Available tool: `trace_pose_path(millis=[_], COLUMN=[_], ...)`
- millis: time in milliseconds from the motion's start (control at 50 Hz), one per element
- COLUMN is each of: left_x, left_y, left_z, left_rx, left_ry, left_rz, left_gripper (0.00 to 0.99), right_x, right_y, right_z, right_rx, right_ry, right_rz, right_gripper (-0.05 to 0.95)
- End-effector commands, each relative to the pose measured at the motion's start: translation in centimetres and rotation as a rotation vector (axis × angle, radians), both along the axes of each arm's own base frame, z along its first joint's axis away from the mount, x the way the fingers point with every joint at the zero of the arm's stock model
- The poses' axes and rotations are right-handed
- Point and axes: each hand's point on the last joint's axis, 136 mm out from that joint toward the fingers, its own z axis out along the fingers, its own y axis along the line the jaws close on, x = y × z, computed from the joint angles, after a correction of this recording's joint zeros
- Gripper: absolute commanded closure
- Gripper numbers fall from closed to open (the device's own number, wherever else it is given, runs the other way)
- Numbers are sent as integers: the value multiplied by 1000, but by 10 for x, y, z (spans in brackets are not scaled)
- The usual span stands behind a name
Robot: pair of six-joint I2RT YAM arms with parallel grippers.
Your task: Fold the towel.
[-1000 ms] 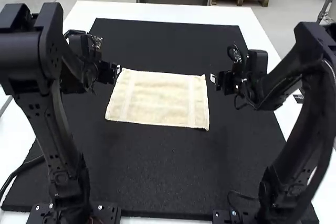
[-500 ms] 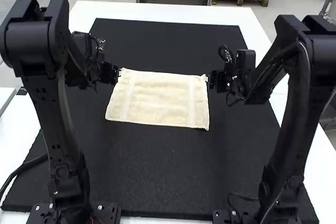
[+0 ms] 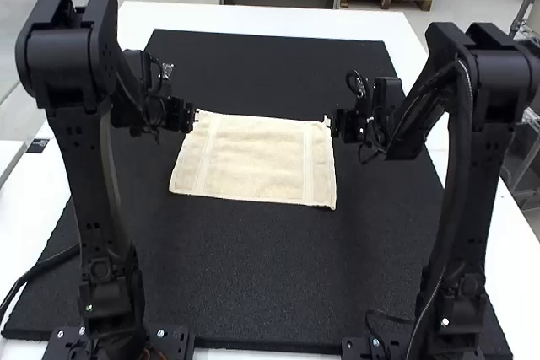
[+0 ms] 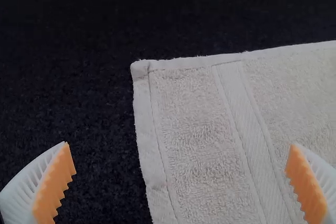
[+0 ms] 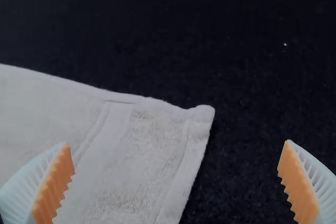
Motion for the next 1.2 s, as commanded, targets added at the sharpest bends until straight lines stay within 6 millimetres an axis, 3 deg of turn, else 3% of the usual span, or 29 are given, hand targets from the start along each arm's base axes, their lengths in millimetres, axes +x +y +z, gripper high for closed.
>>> trace_pose_path(millis=[0, 340, 640, 1180], left_x=[12, 29, 44, 54], left_y=[-2, 3, 5, 9], left_z=[5, -10, -11, -21], left_rx=[-22, -19, -10, 5], left_ry=[-21, -11, -15, 1], left_rz=[-24, -20, -19, -20], left_gripper=[56, 57, 59, 61], right_x=[14, 31, 40, 49], right_y=[4, 9, 15, 24], right_z=[11, 8, 3, -6], right_rx=[22, 40, 46, 49], right_ry=[-32, -37, -32, -11], right_rz=[-2, 0, 8, 27], right_gripper=[0, 0, 0, 2])
